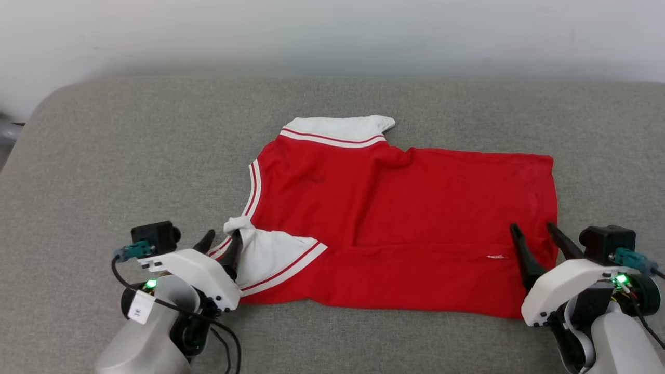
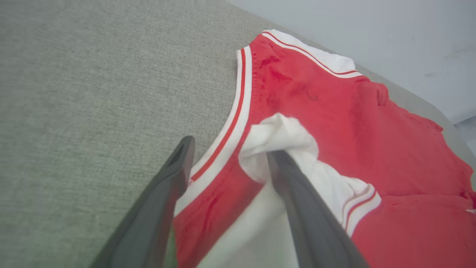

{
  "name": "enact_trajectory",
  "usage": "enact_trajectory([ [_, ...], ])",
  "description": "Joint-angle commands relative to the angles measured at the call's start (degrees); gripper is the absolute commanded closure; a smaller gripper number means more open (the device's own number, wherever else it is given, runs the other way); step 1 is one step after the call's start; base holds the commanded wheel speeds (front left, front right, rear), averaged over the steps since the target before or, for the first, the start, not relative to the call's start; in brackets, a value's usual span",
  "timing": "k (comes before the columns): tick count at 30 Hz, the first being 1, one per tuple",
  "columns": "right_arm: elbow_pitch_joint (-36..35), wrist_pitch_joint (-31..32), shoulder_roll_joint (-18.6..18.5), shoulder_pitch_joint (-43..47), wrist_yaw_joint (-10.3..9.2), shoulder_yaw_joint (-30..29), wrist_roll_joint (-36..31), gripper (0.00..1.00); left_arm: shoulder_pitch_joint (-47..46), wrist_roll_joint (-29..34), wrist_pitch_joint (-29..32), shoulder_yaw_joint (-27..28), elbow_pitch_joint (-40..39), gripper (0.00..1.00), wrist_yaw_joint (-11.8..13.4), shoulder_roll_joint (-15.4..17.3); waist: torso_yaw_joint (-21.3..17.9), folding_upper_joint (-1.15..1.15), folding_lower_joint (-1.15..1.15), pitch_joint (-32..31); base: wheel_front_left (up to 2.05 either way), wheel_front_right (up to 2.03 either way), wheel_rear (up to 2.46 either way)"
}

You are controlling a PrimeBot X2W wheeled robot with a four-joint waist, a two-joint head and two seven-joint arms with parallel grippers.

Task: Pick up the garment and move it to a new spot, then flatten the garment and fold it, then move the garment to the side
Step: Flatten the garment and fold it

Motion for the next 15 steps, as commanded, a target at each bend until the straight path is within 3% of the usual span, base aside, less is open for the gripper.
enact_trajectory([
  [1,-1.36,-2.18,0.27,1.26,-0.04,0.4,0.23,0.0,-0.32,-0.15,0.08,0.51,0.11,0.0,-0.51,0.85,-0.27,0.0,0.0,-0.85,0.0,0.0,0.0],
  [7,-6.76,-4.44,0.98,4.84,-0.04,0.06,-1.49,0.0,1.04,-1.64,4.72,0.97,-2.44,0.0,0.1,4.85,-0.87,0.0,0.0,-2.78,0.0,0.0,0.0],
  [15,-13.46,0.13,2.45,9.15,-0.04,-0.74,-2.29,0.0,4.0,-5.27,24.21,-0.77,-11.99,0.0,2.36,13.33,-2.17,0.0,0.0,-2.63,0.0,0.0,0.0],
])
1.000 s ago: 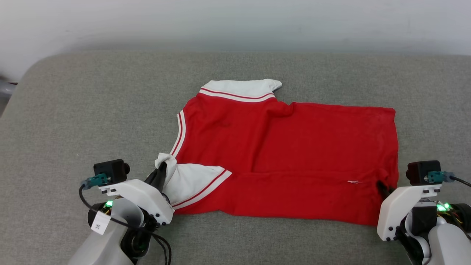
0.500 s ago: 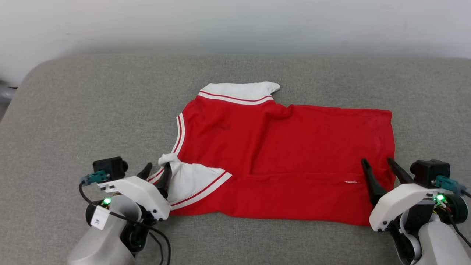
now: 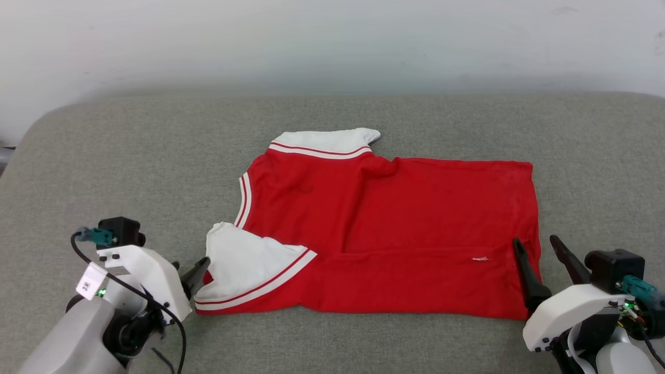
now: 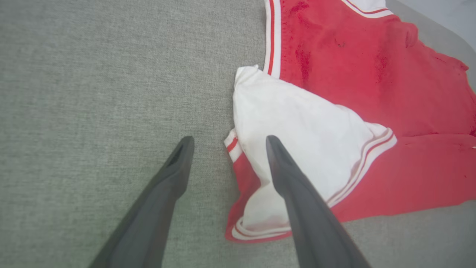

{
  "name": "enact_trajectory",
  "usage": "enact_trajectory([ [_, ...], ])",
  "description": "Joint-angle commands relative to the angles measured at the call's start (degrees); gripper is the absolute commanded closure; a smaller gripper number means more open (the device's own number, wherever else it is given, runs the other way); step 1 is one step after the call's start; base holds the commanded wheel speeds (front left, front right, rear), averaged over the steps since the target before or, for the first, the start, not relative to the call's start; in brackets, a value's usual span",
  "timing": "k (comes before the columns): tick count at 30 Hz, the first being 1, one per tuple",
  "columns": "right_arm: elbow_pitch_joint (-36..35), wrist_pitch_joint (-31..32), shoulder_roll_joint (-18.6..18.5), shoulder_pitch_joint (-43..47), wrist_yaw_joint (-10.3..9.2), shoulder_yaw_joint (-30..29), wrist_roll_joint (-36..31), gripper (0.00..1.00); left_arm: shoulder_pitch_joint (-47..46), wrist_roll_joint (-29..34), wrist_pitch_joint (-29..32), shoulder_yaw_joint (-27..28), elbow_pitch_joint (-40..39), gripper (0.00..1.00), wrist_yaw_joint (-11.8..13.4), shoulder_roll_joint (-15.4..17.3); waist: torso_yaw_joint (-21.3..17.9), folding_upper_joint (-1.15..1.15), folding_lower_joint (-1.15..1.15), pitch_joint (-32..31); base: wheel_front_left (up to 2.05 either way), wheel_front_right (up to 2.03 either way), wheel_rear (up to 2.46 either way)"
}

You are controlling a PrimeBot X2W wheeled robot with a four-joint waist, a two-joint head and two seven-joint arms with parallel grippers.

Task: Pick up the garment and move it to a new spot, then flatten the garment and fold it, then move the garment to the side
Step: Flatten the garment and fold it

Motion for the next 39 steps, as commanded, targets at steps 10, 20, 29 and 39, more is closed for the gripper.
enact_trajectory([
  [10,-2.87,1.91,1.6,0.17,-0.04,0.07,0.06,0.0,5.82,-5.8,17.3,-1.46,-10.42,0.0,5.54,5.86,-2.46,0.0,0.0,3.63,0.0,0.0,0.0],
  [20,-2.24,5.87,1.51,-0.54,-0.04,-2.66,1.55,0.0,6.73,-5.86,18.17,-2.54,-13.47,1.0,5.58,5.19,-2.88,0.0,0.0,4.35,0.0,0.0,0.0],
  [29,-0.71,22.95,-2.02,-0.07,-0.04,-3.83,2.89,0.0,6.78,-3.49,13.47,-0.35,-18.74,1.0,7.35,7.85,-1.67,0.0,0.0,2.2,0.0,0.0,0.0],
  [39,2.38,37.59,-5.02,-4.11,-0.04,0.32,4.7,0.0,6.46,-2.16,13.46,-0.2,-25.73,1.0,9.83,8.95,-0.15,0.0,0.0,3.52,0.0,0.0,0.0],
])
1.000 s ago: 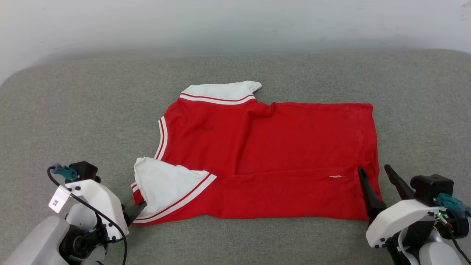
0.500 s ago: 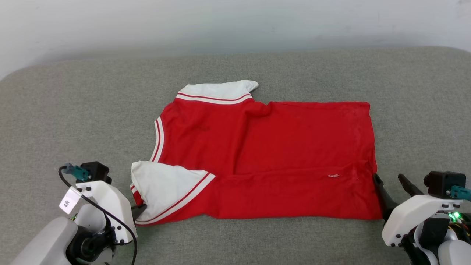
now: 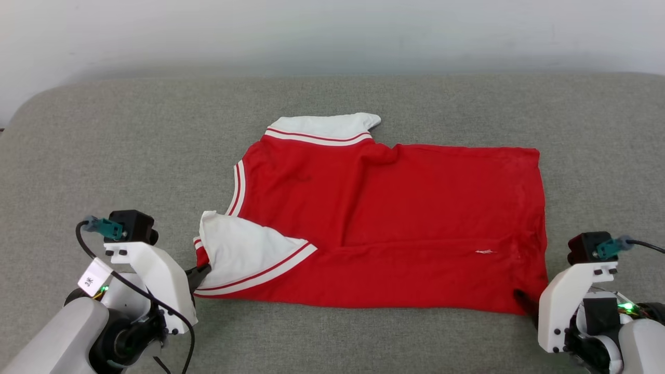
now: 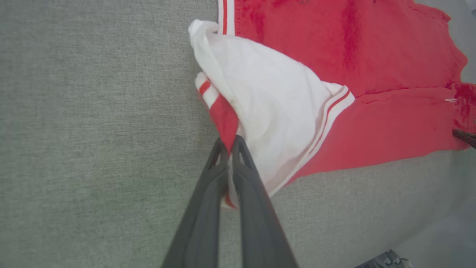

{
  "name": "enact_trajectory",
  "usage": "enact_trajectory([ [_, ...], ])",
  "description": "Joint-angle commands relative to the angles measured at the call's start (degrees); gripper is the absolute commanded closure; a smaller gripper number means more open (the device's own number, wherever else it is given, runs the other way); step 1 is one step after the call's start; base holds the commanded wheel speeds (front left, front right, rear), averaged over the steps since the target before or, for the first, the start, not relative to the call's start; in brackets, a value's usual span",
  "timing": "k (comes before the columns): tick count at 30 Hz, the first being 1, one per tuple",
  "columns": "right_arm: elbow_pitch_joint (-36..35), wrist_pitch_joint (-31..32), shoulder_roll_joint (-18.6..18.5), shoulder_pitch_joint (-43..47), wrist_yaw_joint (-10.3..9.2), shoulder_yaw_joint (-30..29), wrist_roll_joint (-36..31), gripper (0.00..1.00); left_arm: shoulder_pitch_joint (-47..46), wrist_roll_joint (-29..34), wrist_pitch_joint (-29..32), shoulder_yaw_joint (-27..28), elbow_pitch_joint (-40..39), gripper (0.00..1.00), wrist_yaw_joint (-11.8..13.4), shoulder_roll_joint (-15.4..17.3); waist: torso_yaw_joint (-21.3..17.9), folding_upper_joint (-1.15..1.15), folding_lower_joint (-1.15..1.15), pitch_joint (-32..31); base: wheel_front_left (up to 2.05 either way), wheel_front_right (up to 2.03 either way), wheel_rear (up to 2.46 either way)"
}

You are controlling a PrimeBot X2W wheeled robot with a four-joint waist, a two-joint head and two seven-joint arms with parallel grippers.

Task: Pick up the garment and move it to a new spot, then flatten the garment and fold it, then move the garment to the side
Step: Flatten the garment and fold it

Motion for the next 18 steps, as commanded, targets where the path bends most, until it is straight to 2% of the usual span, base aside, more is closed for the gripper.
enact_trajectory([
  [1,1.31,0.95,-0.07,-0.83,-0.02,0.64,0.15,0.0,0.1,0.47,-0.03,-0.05,-0.48,1.0,0.19,-0.02,0.29,0.0,0.0,0.54,0.0,0.0,0.0],
  [5,5.49,4.65,1.05,-1.63,-0.02,2.2,1.06,0.0,-0.19,0.48,-0.31,-0.3,-1.01,1.0,0.25,-0.48,0.79,0.0,0.0,1.65,0.0,0.0,0.0],
  [6,6.33,5.69,1.59,-1.76,0.0,2.49,1.55,0.54,-0.27,0.29,-0.33,-0.22,-0.91,1.0,0.32,-0.7,0.87,0.0,0.0,1.91,0.0,0.0,0.0],
  [7,6.79,6.3,1.78,-1.91,0.06,2.91,1.74,0.84,-0.3,0.22,-0.45,-0.18,-0.74,1.0,0.41,-0.79,0.9,0.0,0.0,2.1,0.0,0.0,0.0],
  [8,7.0,6.56,1.98,-2.13,0.06,3.04,2.14,1.0,-0.37,0.22,-0.48,-0.15,-0.66,1.0,0.36,-0.85,0.92,0.0,0.0,2.3,0.0,0.0,0.0],
  [18,4.26,5.45,-0.38,-3.52,-0.02,2.71,3.18,1.0,1.13,-0.48,-2.39,0.38,0.04,1.0,0.45,-1.9,0.64,0.0,0.0,0.85,0.0,0.0,0.0],
])
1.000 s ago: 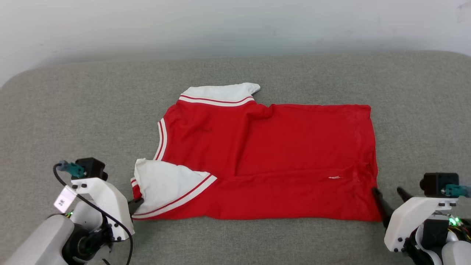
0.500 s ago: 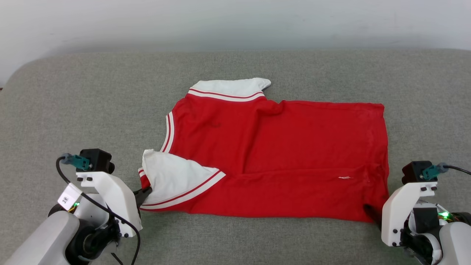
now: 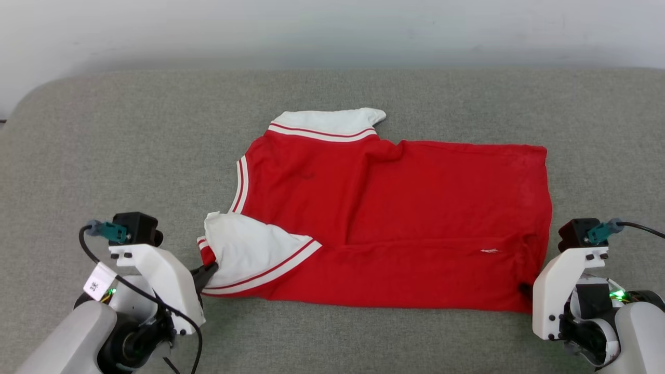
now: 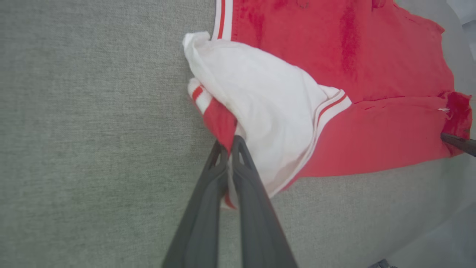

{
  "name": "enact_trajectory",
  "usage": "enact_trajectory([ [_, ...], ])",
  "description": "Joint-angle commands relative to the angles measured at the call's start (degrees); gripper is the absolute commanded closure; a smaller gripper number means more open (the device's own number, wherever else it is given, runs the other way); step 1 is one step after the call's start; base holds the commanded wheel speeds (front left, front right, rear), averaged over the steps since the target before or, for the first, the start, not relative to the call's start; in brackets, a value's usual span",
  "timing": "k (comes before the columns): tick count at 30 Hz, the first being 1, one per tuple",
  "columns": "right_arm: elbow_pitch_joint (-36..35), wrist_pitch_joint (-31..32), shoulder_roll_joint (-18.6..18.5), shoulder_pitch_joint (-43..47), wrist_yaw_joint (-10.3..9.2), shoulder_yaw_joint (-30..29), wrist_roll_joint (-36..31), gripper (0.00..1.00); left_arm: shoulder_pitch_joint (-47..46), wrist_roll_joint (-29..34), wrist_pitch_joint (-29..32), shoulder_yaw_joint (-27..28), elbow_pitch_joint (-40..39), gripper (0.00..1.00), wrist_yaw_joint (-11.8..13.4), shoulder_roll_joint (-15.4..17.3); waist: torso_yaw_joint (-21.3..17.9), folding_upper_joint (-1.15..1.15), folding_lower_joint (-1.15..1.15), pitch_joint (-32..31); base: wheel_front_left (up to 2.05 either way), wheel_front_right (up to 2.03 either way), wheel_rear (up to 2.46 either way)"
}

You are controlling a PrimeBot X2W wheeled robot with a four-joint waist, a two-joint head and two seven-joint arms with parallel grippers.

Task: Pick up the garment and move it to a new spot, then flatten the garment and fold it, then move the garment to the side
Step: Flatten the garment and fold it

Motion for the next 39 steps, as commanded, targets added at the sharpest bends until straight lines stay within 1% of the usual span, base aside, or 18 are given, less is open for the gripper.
enact_trajectory([
  [1,-0.11,0.06,-0.36,1.11,-0.02,0.71,0.2,1.0,1.37,-0.34,-0.34,0.03,-0.15,1.0,0.39,-0.12,-0.12,0.0,0.0,-1.21,0.0,0.0,0.0],
  [7,-4.3,0.58,-2.05,3.73,-0.02,2.44,1.51,1.0,5.21,-1.15,-0.88,0.63,-2.1,1.0,1.74,1.27,0.0,0.0,0.0,-5.2,0.0,0.0,0.0],
  [10,-6.63,1.68,-2.81,6.0,-0.02,2.61,2.11,1.0,7.72,-1.55,-1.04,0.89,-3.46,1.0,2.93,2.23,0.18,0.0,0.0,-7.26,0.0,0.0,0.0],
  [14,-10.2,3.68,-3.41,9.6,-0.02,1.7,2.56,1.0,11.4,-2.13,-1.09,1.1,-5.49,1.0,4.85,3.18,0.41,0.0,0.0,-9.58,0.0,0.0,0.0],
  [18,-13.73,5.6,-3.08,14.26,-0.02,-0.02,2.58,1.0,15.42,-3.34,-0.82,1.16,-6.83,1.0,6.5,3.86,0.52,0.0,0.0,-10.82,0.0,0.0,0.0],
  [22,-15.29,6.94,-1.69,18.9,-0.03,-1.61,2.01,1.0,18.51,-4.75,-0.91,0.65,-6.68,1.0,7.04,2.81,0.55,0.0,0.0,-10.96,0.0,0.0,0.0],
  [24,-15.34,6.45,-1.19,20.65,-0.03,-2.03,1.26,1.0,19.67,-5.39,-1.08,0.33,-5.69,1.0,7.21,1.97,0.45,0.0,0.0,-10.9,0.0,0.0,0.0],
  [26,-14.62,5.7,-0.29,21.99,-0.02,-2.11,1.24,1.0,20.16,-6.02,-1.23,0.08,-4.63,1.0,6.83,0.98,0.33,0.0,0.0,-10.8,0.0,0.0,0.0],
  [27,-14.29,4.82,-0.03,22.29,-0.02,-2.25,0.98,0.97,20.19,-6.14,-1.38,0.0,-3.97,1.0,6.58,0.58,0.29,0.0,0.0,-10.72,0.0,0.0,0.0],
  [28,-14.29,4.82,-0.03,22.29,-0.02,-2.25,0.98,0.97,20.19,-6.14,-1.38,0.0,-3.97,1.0,6.58,0.58,0.29,0.0,0.0,-10.72,0.0,0.0,0.0],
  [29,-13.3,2.63,0.46,22.74,-0.02,-2.05,0.84,0.0,19.59,-5.85,-2.1,-0.21,-2.53,1.0,6.11,-0.2,0.26,0.0,0.0,-10.55,0.0,0.0,0.0],
  [30,-13.3,2.63,0.46,22.74,-0.02,-2.05,0.84,0.0,19.59,-5.85,-2.1,-0.21,-2.53,1.0,6.11,-0.2,0.26,0.0,0.0,-10.55,0.0,0.0,0.0],
  [31,-13.04,0.96,0.57,22.63,-0.02,-2.04,0.58,0.0,19.36,-6.37,-1.83,-0.42,-1.99,0.76,5.65,-0.82,0.28,0.0,0.0,-10.48,0.0,0.0,0.0],
  [32,-12.64,-0.78,0.8,22.52,-0.02,-2.17,0.25,0.0,18.99,-6.33,-1.96,-0.41,-1.57,0.2,5.18,-1.12,0.28,0.0,0.0,-10.44,0.0,0.0,0.0],
  [33,-12.32,-2.42,1.0,22.31,-0.02,-2.1,0.17,0.0,18.26,-5.93,-2.83,0.03,-1.04,0.0,5.0,-1.17,0.29,0.0,0.0,-10.4,0.0,0.0,0.0],
  [37,-12.62,-12.14,1.5,20.82,-0.02,-2.05,-0.7,0.0,16.41,-4.34,-5.11,0.48,0.04,0.0,4.17,-1.52,0.32,0.0,0.0,-10.39,0.0,0.0,0.0],
  [39,-12.83,-17.89,2.4,19.99,-0.02,-2.84,-1.18,0.0,15.18,-2.32,-6.67,0.52,0.46,0.0,4.41,-0.86,0.25,0.0,0.0,-10.46,0.0,0.0,0.0],
])
